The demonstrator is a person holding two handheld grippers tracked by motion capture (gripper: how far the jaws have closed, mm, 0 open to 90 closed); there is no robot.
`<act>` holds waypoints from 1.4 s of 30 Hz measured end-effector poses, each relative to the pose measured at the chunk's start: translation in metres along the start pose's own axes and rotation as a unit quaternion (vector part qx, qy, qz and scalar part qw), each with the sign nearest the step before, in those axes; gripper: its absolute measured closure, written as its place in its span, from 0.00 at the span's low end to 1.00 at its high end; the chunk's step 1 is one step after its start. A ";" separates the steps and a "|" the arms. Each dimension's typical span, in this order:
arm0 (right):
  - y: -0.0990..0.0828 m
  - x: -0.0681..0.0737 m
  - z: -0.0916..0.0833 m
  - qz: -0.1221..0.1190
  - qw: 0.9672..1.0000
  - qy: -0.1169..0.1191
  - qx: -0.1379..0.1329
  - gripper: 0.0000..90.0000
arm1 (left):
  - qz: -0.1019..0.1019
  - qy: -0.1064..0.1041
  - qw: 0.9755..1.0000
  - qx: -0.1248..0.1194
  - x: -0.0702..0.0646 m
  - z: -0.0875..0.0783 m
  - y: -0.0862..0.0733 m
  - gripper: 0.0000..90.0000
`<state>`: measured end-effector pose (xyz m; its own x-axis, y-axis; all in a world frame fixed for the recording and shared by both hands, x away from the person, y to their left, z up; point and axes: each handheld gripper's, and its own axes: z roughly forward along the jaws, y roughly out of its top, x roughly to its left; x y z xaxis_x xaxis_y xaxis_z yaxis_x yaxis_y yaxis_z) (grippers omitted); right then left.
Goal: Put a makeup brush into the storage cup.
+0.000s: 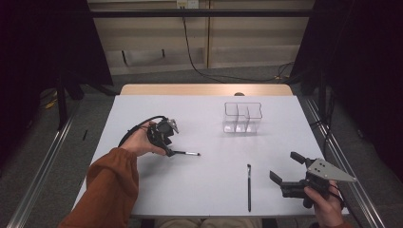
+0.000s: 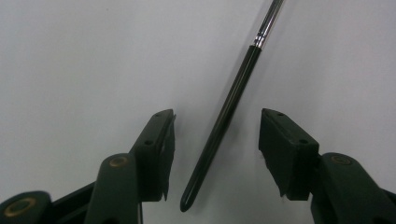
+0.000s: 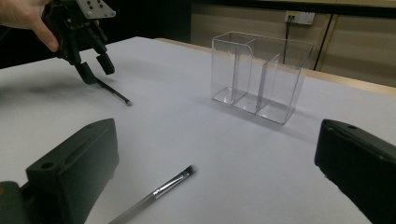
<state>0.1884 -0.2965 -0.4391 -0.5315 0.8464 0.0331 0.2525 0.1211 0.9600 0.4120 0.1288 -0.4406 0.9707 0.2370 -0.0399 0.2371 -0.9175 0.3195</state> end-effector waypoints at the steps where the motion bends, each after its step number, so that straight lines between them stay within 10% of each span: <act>1: 0.000 0.000 0.000 0.000 1.000 0.001 0.000 0.00 | 0.000 -0.003 1.000 0.001 0.001 0.000 0.000 0.52; 21: 0.000 0.000 0.000 -0.001 1.000 0.001 0.000 0.00 | 0.014 -0.012 1.000 0.021 0.002 0.010 0.002 0.60; 42: 0.000 0.000 -0.001 -0.001 1.000 0.001 0.002 0.00 | -0.003 -0.023 0.999 0.022 0.000 0.010 0.003 0.93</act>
<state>0.1877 -0.2964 -0.4394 -0.5340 0.8448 0.0323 0.2554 0.1248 0.9587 0.4135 0.1225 -0.4491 0.9696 0.2291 -0.0859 0.2441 -0.9294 0.2767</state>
